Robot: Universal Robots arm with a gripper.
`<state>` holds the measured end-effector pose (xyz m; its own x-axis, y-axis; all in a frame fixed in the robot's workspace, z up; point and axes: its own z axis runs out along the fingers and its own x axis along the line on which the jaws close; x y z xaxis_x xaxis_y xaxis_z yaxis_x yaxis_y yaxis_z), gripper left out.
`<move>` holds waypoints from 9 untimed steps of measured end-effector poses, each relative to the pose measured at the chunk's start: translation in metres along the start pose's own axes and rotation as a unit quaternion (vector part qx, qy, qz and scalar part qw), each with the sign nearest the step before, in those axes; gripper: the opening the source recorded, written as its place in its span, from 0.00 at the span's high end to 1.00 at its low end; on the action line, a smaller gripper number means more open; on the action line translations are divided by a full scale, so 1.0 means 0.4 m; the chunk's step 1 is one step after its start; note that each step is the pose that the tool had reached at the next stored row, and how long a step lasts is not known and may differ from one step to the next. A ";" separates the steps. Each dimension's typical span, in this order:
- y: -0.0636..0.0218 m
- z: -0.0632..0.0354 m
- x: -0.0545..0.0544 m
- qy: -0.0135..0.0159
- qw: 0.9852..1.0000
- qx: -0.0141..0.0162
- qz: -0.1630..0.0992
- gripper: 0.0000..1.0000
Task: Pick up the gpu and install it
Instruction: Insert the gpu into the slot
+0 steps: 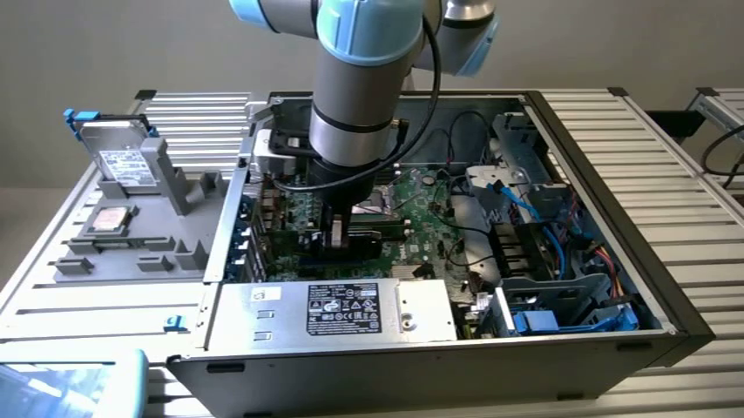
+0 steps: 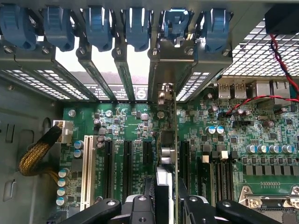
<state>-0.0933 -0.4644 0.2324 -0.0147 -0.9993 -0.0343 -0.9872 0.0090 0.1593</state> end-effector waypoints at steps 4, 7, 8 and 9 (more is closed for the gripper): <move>0.000 0.000 0.000 0.000 1.000 0.000 0.000 0.71; 0.000 0.001 0.000 0.000 1.000 0.000 0.000 0.71; 0.000 0.001 0.000 0.000 1.000 0.000 0.000 0.71; 0.000 0.001 0.000 0.000 1.000 0.000 0.001 0.71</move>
<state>-0.0932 -0.4643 0.2321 -0.0160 -0.9993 -0.0343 -0.9872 0.0103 0.1593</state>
